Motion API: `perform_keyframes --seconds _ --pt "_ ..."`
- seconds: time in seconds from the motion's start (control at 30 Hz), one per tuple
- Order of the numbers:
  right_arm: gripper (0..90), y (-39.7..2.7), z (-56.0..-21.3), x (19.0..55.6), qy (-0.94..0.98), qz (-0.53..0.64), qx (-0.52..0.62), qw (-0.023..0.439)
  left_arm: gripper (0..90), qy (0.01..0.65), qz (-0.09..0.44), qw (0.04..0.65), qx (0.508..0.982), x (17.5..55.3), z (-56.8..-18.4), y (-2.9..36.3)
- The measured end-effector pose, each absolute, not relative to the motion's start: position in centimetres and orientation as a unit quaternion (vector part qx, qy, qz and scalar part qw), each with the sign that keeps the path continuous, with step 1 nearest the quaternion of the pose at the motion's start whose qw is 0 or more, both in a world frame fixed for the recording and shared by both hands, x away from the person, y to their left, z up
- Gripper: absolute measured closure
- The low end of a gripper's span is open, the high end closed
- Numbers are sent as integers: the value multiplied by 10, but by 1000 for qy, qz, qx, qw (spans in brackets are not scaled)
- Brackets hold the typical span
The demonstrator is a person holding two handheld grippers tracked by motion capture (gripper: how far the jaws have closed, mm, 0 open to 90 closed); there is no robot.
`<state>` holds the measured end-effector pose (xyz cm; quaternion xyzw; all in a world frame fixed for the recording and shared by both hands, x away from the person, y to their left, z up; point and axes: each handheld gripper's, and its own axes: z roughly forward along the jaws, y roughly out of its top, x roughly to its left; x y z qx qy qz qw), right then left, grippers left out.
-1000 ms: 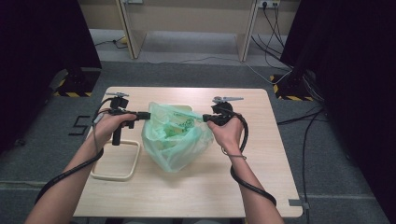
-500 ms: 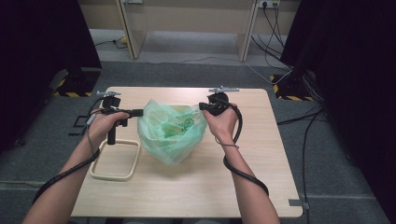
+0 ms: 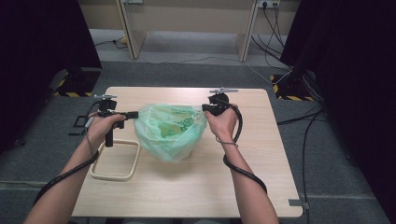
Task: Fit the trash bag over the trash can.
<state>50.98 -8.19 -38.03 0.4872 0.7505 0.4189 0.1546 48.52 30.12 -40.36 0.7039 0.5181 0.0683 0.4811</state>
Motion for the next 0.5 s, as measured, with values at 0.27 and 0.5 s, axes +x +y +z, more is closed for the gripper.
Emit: perform_keyframes --seconds 0.27,0.5 --pt "695 -86 -366 506 760 436 459 147 577 494 108 504 701 485 -386 298" --pt "582 -84 -364 511 779 425 441 135 475 490 105 503 704 496 -387 294"
